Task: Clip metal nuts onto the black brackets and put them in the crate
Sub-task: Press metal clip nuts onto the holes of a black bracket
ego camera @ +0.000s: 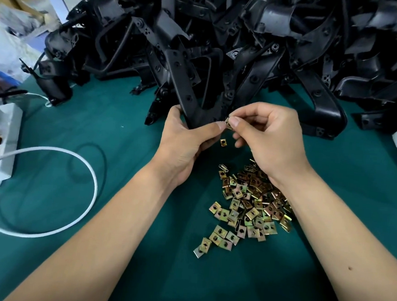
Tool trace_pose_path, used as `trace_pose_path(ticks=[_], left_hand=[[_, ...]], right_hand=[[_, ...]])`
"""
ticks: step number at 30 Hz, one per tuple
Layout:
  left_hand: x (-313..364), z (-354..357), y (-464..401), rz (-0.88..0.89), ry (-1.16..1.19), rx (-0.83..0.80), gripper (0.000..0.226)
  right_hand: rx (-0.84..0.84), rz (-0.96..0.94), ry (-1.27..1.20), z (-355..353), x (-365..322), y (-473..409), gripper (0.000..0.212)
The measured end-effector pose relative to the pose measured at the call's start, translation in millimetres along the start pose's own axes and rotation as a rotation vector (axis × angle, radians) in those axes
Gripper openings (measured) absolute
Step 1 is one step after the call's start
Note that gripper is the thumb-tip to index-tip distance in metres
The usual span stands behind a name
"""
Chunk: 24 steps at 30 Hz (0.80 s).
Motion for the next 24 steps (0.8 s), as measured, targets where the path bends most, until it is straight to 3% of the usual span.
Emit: trace_pose_path(ticks=[7,13,20,24], left_hand=[[1.7,-0.5,1.5,0.006,-0.002,0.021,0.055],[-0.1,5.8,0.3,-0.008,0.028,0.001,0.042],[-2.6,-3.9,-0.1,-0.041,0.129,0.067,0.043],[-3.1,-1.9,1.0,-0.041,0.131,0.055,0.039]], right_hand=[[-0.077,0.039,-0.006,6.3,3.8,-2.4,0.010],[-0.187,0.081,-0.069,10.0,5.6,-3.3,0.015],[-0.241,-0.062,0.108,14.7,-9.4,0.4,0.027],[-0.139,-0.182,0.285,12.0,-23.2,5.2,0.025]])
Point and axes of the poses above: each hand's wrist, its own y-axis away from the middle knuckle, its own z-axis out of the palm, x = y × z, the point moved 10 cm from there along -y, towards the middle knuckle, and after that the axes turned 7 degrees about -x, right-handed, at the moved point
